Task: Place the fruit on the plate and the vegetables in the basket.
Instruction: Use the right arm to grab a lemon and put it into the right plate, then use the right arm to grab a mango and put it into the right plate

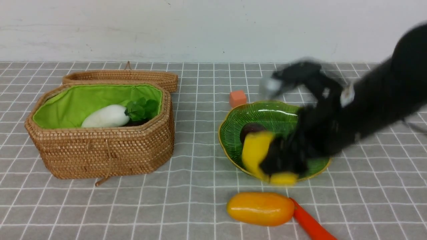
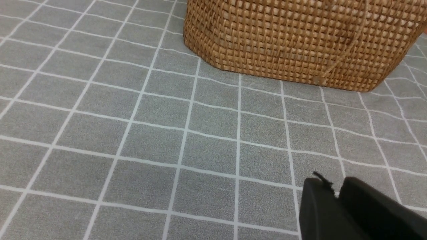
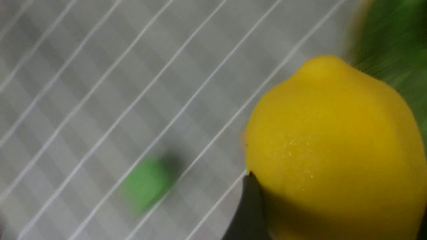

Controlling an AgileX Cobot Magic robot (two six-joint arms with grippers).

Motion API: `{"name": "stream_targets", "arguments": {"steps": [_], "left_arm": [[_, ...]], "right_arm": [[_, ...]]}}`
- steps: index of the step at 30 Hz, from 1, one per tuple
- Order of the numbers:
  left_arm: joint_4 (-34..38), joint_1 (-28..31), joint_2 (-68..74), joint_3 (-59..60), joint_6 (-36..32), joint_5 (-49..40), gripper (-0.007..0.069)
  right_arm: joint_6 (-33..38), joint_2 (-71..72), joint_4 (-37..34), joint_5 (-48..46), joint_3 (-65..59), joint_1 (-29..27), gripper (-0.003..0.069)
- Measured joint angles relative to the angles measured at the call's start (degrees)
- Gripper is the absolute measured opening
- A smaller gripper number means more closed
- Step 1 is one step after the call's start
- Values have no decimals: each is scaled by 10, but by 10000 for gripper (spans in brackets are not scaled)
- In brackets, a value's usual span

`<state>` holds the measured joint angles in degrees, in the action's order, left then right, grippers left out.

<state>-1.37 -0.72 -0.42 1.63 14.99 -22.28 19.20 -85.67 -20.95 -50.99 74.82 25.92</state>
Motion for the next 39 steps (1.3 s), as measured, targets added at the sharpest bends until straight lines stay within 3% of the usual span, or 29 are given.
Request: {"name": "stream_targets", "arguments": {"steps": [5,9,17,21,27,31,33,34,37,39], "left_arm": [[0,0,0,0,0,0,92],[0,0,0,0,0,0,95],[0,0,0,0,0,0,103],[0,0,0,0,0,0,111],[0,0,0,0,0,0,113],[0,0,0,0,0,0,118],[0,0,0,0,0,0,123],[0,0,0,0,0,0,123],[0,0,0,0,0,0,127],[0,0,0,0,0,0,129]], "right_arm": [[-1,-100,-6,113,50,-92,556],[-18,-174,-9,162,51,-121,556],[-45,-235,-8,172,51,-133,561],[-44,-229,4,160,52,-133,665],[-42,-186,22,116,52,-133,662],[19,-151,25,69,52,-119,617],[161,-131,26,-14,53,-82,573],[171,-131,26,-21,53,-79,571],[312,-132,26,-102,50,-21,554],[337,-134,26,-108,49,-6,553]]}}
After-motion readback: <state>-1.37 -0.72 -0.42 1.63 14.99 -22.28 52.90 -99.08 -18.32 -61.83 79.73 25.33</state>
